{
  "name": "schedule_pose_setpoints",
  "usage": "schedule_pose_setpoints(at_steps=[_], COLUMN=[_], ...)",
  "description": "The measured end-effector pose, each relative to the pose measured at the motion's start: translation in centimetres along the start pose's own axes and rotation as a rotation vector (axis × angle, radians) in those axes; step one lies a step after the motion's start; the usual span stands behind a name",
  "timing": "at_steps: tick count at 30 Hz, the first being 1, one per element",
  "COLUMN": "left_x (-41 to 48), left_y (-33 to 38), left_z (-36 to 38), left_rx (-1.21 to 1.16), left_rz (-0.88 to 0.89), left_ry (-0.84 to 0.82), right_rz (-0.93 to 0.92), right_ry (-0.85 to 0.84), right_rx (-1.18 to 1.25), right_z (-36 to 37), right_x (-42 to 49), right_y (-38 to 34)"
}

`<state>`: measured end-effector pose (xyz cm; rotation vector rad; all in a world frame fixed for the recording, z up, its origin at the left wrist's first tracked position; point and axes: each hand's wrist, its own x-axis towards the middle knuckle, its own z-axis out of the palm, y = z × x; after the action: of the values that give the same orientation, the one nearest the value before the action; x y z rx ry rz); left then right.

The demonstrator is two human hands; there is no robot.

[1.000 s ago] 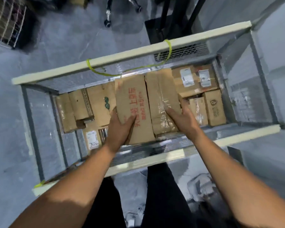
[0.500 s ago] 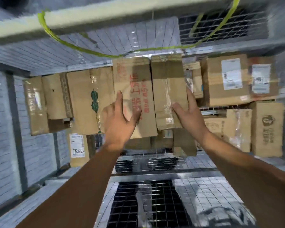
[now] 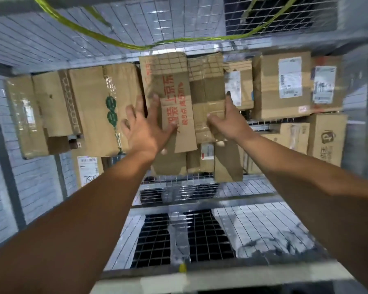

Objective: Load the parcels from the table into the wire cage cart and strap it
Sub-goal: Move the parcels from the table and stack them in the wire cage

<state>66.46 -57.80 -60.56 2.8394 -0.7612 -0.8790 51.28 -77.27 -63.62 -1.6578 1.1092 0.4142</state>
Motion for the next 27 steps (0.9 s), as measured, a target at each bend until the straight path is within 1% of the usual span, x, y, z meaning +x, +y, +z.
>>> schedule_pose_setpoints(at_steps=[3, 6, 9, 11, 14, 18, 20, 23, 27], left_x=[-2.8, -6.8, -10.4, -12.7, -16.2, -20.5, -22.4, -26.0, -33.2], left_y=[0.3, 0.9, 1.6, 2.2, 2.9, 2.5, 1.7, 0.2, -1.2], left_z=[-3.7, -7.4, -10.6, -12.7, -15.7, -18.5, -19.6, -21.7, -23.7], left_rx=[-0.019, 0.0, 0.049, 0.011, -0.026, -0.071, -0.028, 0.079, -0.018], left_rz=[0.022, 0.048, 0.112, 0.148, 0.25, 0.484, 0.613, 0.789, 0.859], left_ry=[-0.015, -0.035, -0.121, -0.138, -0.159, -0.211, -0.231, -0.188, -0.253], right_rz=[-0.038, -0.064, -0.022, 0.019, 0.082, 0.158, 0.179, 0.241, 0.402], right_ry=[0.014, -0.029, -0.026, 0.024, 0.137, 0.325, 0.444, 0.624, 0.795], right_rx=[-0.033, -0.031, -0.141, -0.131, -0.161, -0.157, -0.121, 0.027, 0.235], right_z=[-1.4, -2.5, -3.0, -3.2, -3.1, -2.1, -0.5, 3.6, 9.5], right_x=[-3.6, -9.2, -15.4, -19.7, -26.0, -34.1, -38.4, -45.1, -54.7], right_y=[-2.3, -4.6, -6.4, -7.6, -9.3, -10.8, -11.4, -12.1, -10.8])
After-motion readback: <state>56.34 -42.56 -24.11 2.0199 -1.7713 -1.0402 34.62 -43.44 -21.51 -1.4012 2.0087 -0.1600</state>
